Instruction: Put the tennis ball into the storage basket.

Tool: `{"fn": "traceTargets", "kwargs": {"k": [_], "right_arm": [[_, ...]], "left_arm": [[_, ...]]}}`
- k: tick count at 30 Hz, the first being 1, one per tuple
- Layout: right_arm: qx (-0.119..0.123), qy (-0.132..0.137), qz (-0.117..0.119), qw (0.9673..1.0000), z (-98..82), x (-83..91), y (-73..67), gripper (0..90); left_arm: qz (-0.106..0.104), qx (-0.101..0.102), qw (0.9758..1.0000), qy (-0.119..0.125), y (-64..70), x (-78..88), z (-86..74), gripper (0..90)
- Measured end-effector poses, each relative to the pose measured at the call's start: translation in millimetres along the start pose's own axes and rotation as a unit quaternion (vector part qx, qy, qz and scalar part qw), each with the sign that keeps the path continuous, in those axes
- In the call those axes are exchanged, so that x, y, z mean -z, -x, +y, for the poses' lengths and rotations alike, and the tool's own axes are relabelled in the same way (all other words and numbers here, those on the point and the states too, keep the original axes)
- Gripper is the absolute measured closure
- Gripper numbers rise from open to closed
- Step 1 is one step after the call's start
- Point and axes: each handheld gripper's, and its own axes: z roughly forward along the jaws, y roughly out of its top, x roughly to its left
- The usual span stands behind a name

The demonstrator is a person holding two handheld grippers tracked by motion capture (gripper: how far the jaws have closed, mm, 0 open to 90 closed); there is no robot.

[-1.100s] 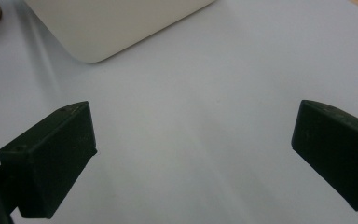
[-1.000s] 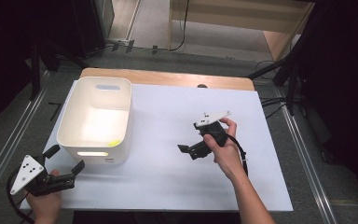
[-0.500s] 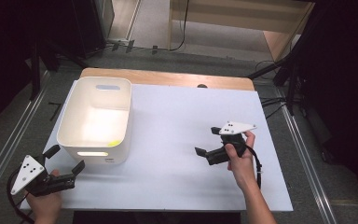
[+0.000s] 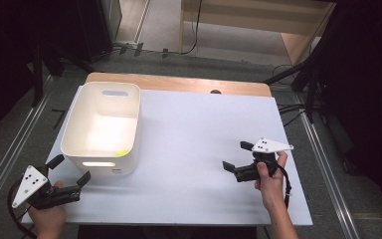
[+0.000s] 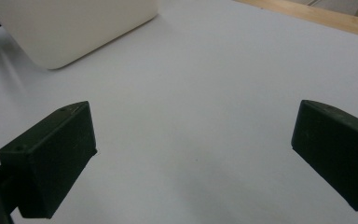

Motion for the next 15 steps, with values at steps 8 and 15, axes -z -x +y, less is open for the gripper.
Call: {"fn": "traceTargets", "kwargs": {"k": [8, 15], "right_arm": [[-0.016, 0.009, -0.015, 0.9997, -16.6, 12.2, 7.6, 0.0], [-0.026, 0.020, -0.022, 0.9992, -30.8, 20.6, 12.5, 0.0]], "left_arm": [[0.001, 0.000, 1.0000, 0.001, 0.3, -0.1, -0.1, 0.0], [0.002, -0.001, 1.0000, 0.000, 0.5, -0.2, -0.1, 0.0]]}}
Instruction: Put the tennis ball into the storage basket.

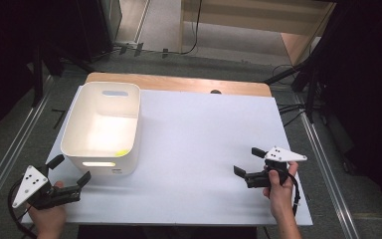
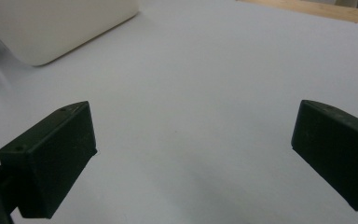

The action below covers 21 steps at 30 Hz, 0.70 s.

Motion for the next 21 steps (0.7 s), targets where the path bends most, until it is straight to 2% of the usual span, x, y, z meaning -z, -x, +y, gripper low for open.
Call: {"fn": "traceTargets", "kwargs": {"k": [5, 17, 21], "right_arm": [[-0.013, 0.010, -0.004, 0.9999, -9.5, 5.1, 5.0, 0.0], [-0.026, 0.032, -0.022, 0.9989, -29.1, 20.2, 16.4, 0.0], [-0.030, 0.048, -0.024, 0.9981, -33.6, 29.1, 20.4, 0.0]], "left_arm": [[0.000, 0.000, 1.0000, 0.000, 0.1, 0.0, 0.0, 0.0], [-0.002, 0.003, 1.0000, 0.003, -0.8, 0.4, 0.0, 0.0], [-0.003, 0.003, 1.0000, 0.003, -1.1, 0.5, 0.2, 0.0]]}}
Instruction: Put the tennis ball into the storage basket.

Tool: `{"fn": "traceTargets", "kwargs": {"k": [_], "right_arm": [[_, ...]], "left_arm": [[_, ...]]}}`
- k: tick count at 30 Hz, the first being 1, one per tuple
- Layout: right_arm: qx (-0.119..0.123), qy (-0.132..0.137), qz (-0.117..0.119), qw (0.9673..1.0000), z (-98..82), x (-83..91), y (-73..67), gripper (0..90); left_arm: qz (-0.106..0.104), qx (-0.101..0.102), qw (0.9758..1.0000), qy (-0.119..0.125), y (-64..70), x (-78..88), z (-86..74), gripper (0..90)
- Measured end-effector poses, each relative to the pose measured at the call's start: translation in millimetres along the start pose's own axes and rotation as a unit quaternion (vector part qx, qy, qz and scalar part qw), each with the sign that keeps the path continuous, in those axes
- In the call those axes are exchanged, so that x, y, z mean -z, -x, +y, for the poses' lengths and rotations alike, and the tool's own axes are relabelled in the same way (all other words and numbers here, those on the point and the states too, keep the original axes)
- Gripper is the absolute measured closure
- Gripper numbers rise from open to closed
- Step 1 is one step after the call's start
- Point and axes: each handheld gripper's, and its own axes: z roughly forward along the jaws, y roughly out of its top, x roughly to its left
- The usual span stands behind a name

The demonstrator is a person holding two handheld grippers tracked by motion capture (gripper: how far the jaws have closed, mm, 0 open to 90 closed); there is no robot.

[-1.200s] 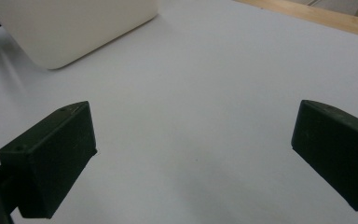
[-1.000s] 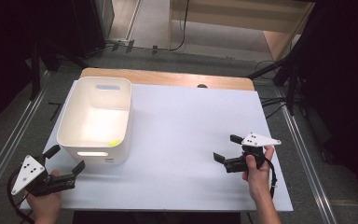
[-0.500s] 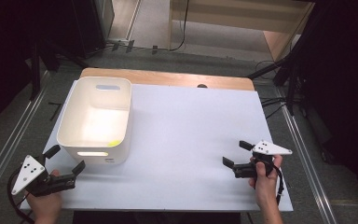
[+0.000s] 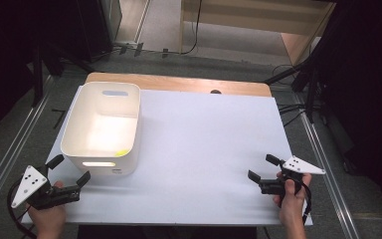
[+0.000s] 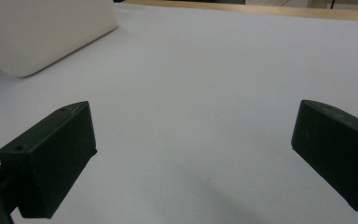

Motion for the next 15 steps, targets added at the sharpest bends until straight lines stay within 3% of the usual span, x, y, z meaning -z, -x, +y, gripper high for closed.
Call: {"fn": "traceTargets", "kwargs": {"k": [8, 15], "right_arm": [[-0.011, 0.028, -0.019, 0.9994, -8.6, 19.4, 7.9, 0.0], [-0.011, 0.027, -0.020, 0.9994, -11.3, 20.0, 8.4, 0.0]], "left_arm": [[0.001, 0.005, 1.0000, 0.002, -0.6, 0.6, 0.1, 0.0], [-0.001, 0.008, 1.0000, 0.004, -1.1, 0.6, 0.2, 0.0]]}}
